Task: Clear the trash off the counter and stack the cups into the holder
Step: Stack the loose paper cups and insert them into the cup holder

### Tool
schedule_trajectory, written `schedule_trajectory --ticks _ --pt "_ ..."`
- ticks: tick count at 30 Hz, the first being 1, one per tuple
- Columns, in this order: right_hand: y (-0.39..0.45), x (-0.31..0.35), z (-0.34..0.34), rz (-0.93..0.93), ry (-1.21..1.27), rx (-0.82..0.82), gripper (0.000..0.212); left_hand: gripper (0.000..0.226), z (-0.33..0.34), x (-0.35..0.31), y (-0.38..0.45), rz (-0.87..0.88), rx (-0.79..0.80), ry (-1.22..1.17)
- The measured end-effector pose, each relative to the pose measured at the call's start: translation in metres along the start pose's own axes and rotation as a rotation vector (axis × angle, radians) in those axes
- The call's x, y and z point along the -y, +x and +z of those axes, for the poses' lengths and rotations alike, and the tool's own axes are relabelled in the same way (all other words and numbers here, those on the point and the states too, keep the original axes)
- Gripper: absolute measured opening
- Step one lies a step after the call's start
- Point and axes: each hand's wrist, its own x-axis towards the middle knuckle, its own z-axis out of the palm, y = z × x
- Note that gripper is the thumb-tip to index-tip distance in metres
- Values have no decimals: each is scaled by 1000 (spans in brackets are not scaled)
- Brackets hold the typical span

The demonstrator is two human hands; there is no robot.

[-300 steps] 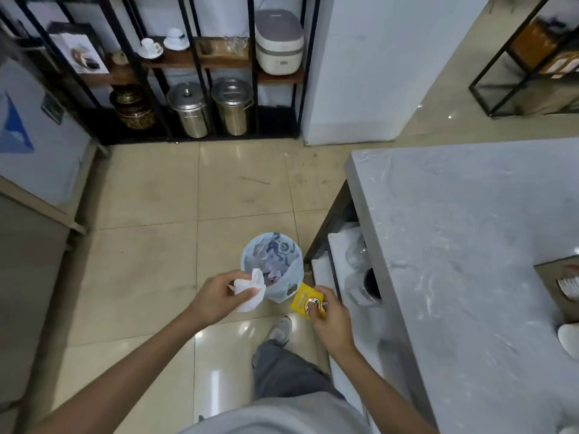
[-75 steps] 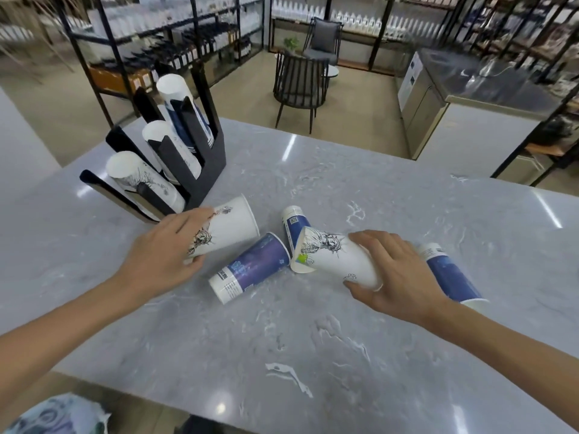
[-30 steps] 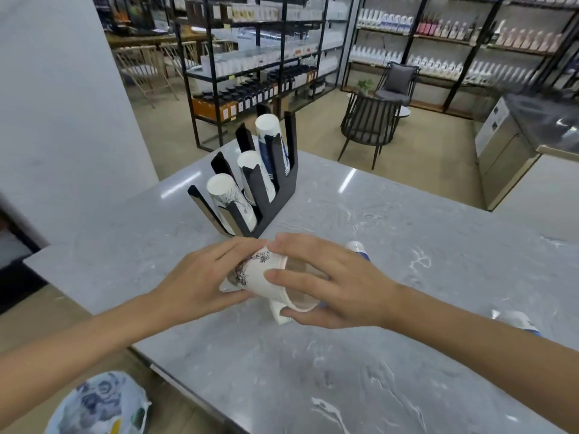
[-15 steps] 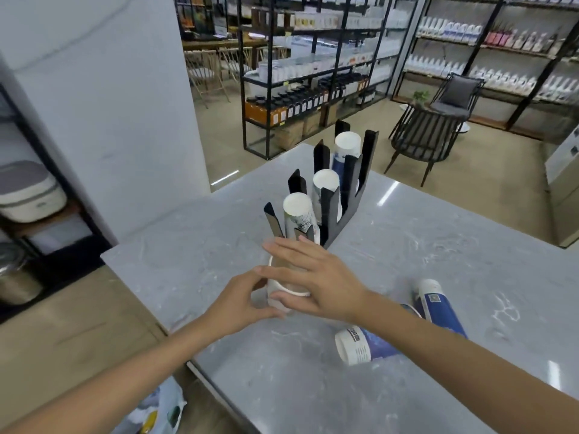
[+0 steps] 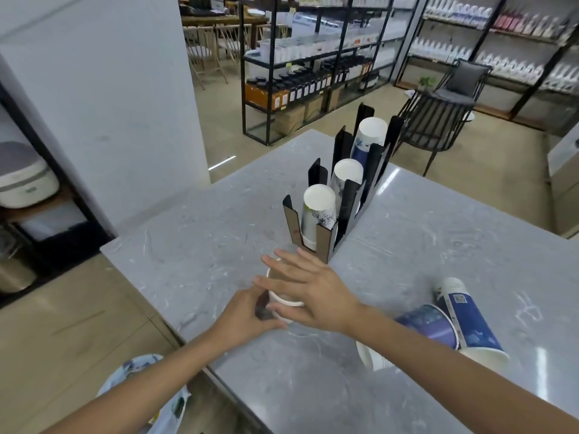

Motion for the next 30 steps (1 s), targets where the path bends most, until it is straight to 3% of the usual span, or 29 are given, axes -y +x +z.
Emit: schedule_trajectory --ticks 8,14,18,24,30 --pt "0 0 4 12 -27 16 46 52 -2 1 -3 22 26 4" --pt "-7 4 -15 -26 -99 7 65 79 -33 -21 -16 174 -11 141" --pt "-19 0 -45 -38 -108 -38 66 95 -62 -34 -26 177 -77 285" --pt "-53 -14 -93 30 -130 -62 65 76 -85 -79 -40 266 -169 444" --pt "-113 -33 -131 212 -121 -113 65 44 -50 -136 -41 370 -176 425"
